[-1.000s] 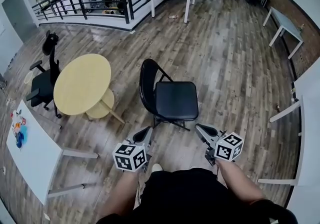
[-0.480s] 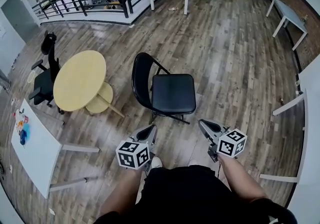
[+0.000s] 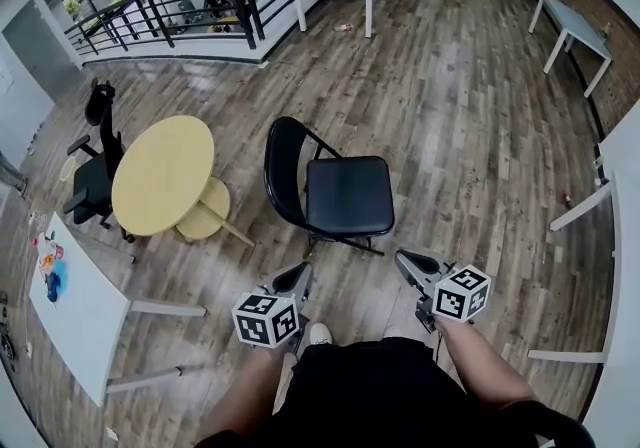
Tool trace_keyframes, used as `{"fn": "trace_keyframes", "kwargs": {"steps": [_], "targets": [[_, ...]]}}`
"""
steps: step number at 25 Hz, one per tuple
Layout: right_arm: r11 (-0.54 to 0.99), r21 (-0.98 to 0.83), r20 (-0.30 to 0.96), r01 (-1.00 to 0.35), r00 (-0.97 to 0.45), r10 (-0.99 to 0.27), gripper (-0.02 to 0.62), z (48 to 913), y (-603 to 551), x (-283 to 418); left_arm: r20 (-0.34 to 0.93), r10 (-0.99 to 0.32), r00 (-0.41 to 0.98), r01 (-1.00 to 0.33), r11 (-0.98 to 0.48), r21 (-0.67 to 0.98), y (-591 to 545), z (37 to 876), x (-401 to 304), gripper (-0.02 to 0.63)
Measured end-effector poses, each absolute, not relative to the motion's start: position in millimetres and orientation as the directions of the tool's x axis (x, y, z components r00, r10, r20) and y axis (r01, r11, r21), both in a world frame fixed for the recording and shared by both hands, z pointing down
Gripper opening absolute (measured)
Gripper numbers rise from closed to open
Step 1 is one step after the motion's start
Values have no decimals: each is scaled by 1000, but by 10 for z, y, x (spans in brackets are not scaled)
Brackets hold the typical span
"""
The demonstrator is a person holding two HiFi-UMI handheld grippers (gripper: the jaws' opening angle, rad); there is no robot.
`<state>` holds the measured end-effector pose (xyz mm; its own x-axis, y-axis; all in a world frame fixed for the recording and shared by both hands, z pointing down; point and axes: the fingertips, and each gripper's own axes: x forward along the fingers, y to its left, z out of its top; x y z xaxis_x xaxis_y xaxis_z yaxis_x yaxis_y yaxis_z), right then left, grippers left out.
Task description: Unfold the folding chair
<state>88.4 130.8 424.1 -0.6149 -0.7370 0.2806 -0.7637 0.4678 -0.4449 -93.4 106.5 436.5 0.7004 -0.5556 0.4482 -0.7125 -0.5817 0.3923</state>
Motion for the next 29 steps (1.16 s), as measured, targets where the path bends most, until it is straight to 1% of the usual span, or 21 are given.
{"fn": "trace_keyframes", "kwargs": {"steps": [7, 23, 29], "targets": [[495, -417, 293, -762, -628, -721, 5, 4193, 1306, 801, 440, -554, 706, -707, -587, 395, 1080, 4332, -978, 6], [492, -421, 307, -762, -630, -713, 5, 4193, 1294, 772, 424, -562, 710, -703, -587, 401, 1001, 4329, -1029, 6], [492, -417, 308, -764, -628, -715, 5, 4195, 1289, 749, 432, -568, 701, -711, -604, 359, 960, 4329, -1076, 6]]}}
